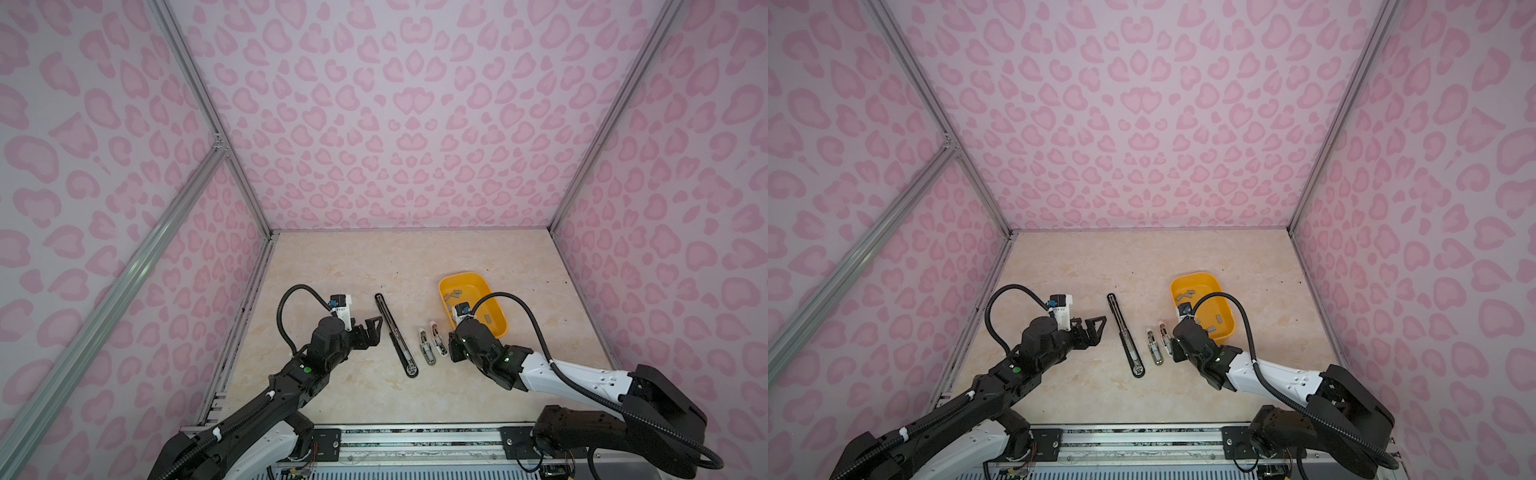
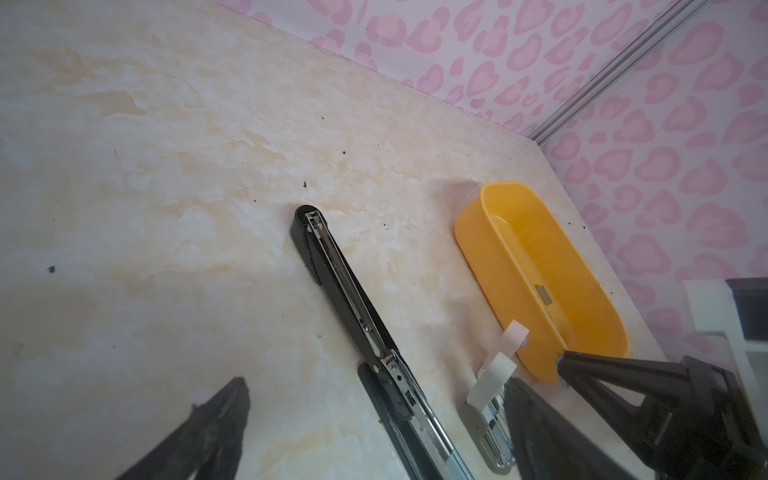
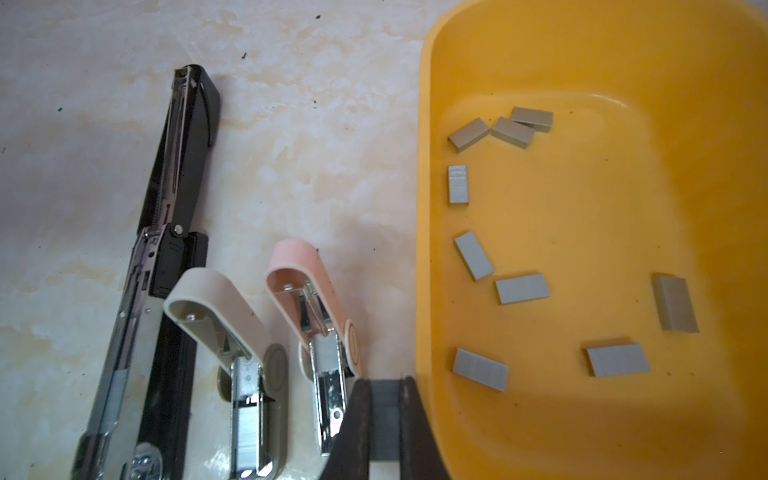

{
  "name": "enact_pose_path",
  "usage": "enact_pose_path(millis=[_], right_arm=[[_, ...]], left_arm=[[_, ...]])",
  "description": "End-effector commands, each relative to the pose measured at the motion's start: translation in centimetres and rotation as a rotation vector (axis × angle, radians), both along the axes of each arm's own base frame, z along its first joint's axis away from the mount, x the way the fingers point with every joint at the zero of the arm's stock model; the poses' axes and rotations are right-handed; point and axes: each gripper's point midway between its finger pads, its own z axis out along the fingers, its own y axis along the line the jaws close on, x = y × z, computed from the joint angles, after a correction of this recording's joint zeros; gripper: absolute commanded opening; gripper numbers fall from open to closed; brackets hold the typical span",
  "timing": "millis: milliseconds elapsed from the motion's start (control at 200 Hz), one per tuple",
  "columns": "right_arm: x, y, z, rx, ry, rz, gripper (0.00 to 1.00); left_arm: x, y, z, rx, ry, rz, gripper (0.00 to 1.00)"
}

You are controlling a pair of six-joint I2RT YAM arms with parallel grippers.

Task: Load the staples into the stapler
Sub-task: 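Lower the staple strip into the open pink stapler's channel with the right gripper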

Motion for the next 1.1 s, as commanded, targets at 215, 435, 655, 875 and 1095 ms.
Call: enact_pose_path(millis=[215, 435, 655, 875, 1095], right_arm=[[-0.7, 2.1, 1.3, 0.048, -0.060, 0.085, 0.06], [-0.9, 3.5, 0.9, 0.041, -0.066, 0.121, 0.06], [-1.0, 4.4, 0.4, 0.037, -0.072, 0.139, 0.05], [-1.1, 4.7, 0.3, 0.044, -0.085, 0.147, 0.05], [-1.0, 4.5, -0.1, 0.042, -0.088, 0.132, 0.05]], left_arm=[[0.2, 0.1, 0.2, 0.007, -0.018, 0.006, 0.97], [0.2, 0.1, 0.4, 0.005, -0.024, 0.006, 0.97], [0.2, 0.0, 0.5, 0.002, -0.026, -0.004, 0.97], [0.0, -0.5, 0.6, -0.004, -0.031, -0.033, 0.97], [0.0, -0.5, 0.7, -0.005, -0.034, -0.035, 0.96]])
